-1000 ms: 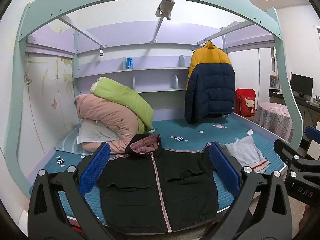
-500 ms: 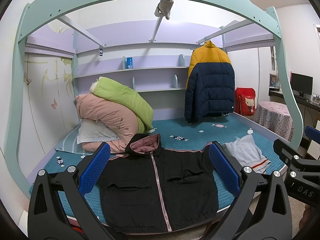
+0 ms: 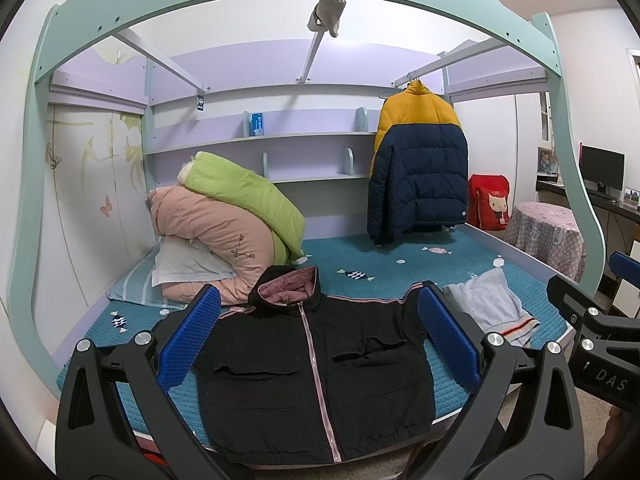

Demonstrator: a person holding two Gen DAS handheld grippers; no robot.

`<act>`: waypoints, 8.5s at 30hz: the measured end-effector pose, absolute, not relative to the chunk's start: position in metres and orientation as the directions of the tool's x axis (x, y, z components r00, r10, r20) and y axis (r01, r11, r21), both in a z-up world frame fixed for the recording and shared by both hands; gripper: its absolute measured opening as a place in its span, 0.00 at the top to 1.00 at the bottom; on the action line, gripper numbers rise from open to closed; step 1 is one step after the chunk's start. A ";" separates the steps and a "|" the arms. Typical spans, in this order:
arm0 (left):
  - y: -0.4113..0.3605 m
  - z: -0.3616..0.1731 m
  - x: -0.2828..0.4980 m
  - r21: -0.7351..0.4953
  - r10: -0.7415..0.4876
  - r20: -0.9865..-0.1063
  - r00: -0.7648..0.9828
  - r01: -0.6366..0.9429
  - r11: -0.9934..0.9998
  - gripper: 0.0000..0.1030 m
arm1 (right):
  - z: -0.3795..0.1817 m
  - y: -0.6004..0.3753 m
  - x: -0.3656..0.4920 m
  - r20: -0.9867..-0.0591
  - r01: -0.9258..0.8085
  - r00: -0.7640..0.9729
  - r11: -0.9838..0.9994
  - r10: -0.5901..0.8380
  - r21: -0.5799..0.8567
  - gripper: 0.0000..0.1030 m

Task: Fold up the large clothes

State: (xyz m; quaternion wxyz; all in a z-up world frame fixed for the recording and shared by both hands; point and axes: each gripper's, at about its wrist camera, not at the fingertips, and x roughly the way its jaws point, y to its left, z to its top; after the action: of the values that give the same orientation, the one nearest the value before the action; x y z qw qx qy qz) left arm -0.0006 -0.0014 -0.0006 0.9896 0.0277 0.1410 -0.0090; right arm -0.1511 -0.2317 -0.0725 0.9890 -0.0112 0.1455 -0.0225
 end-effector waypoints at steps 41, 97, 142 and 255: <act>-0.004 -0.002 -0.001 0.049 -0.011 -0.283 0.959 0.026 0.998 0.04 | -0.075 -0.239 -0.151 -0.286 0.043 0.957 0.999 -0.045 -0.012 0.07; 0.260 -0.252 0.244 -0.317 -0.075 -0.793 0.604 -0.305 0.898 0.05 | -0.281 -0.091 0.133 -0.763 -0.275 0.599 0.957 0.244 0.091 0.07; 0.471 -0.207 0.330 -0.588 0.001 -0.409 0.912 -0.265 0.764 0.82 | -0.478 0.253 0.312 -0.785 -0.406 -0.036 0.708 0.619 0.577 1.00; 0.260 -0.340 0.394 -0.306 -0.052 -0.784 0.619 -0.312 0.900 0.11 | -0.385 -0.050 0.278 -0.726 -0.474 0.598 0.880 0.340 0.022 0.46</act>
State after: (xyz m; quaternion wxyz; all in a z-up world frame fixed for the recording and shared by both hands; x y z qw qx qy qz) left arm 0.3941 0.2596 -0.3405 0.8745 -0.2115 0.4300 0.0742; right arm 0.2784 -0.0495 -0.3854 0.8896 -0.0868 0.3856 0.2289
